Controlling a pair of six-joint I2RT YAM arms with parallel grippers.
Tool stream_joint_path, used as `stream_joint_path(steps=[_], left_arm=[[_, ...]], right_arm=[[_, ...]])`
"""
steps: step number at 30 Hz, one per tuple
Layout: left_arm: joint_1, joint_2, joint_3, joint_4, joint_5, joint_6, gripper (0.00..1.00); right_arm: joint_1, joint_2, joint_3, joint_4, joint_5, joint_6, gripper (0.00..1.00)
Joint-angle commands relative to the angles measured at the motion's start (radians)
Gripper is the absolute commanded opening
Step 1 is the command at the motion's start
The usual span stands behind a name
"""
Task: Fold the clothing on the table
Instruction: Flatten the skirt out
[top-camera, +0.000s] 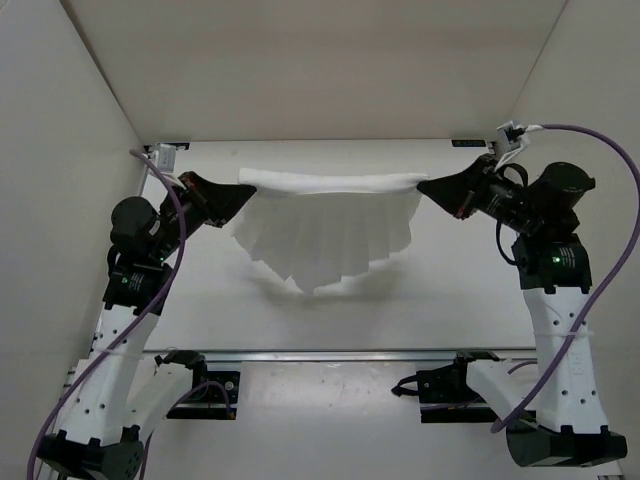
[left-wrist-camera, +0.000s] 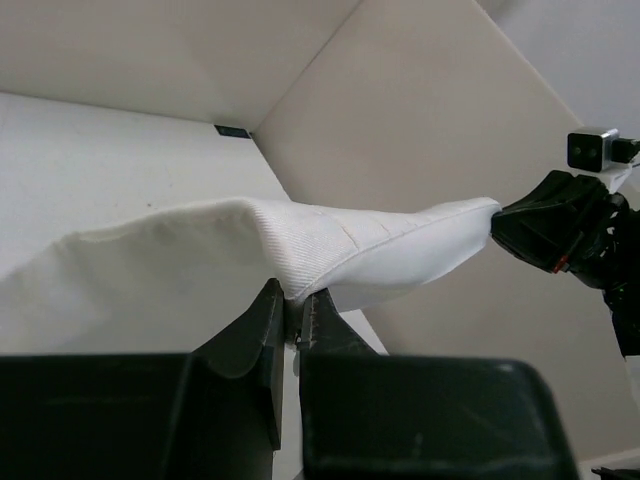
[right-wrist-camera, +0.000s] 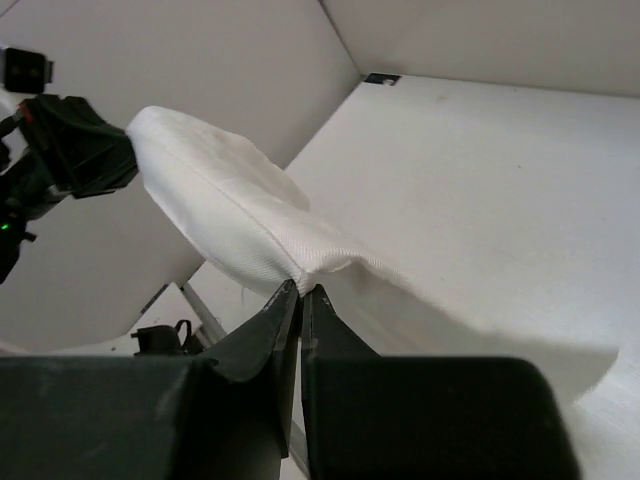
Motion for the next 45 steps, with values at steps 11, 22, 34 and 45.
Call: stream_joint_path(steps=[11, 22, 34, 45], left_arm=[[0.068, 0.532, 0.308, -0.072, 0.006, 0.123, 0.0], [0.071, 0.539, 0.391, -0.088, -0.03, 0.143, 0.0], [0.042, 0.537, -0.491, 0.223, 0.036, 0.07, 0.0], [-0.121, 0.134, -0.703, 0.017, -0.156, -0.008, 0.0]], right_arm=[[0.084, 0.631, 0.457, -0.092, -0.066, -0.106, 0.0], [0.034, 0.744, 0.553, -0.117, -0.103, -0.103, 0.0], [0.101, 0.628, -0.349, 0.189, 0.071, 0.059, 0.0], [0.144, 0.117, -0.749, 0.013, 0.222, 0.095, 0.0]])
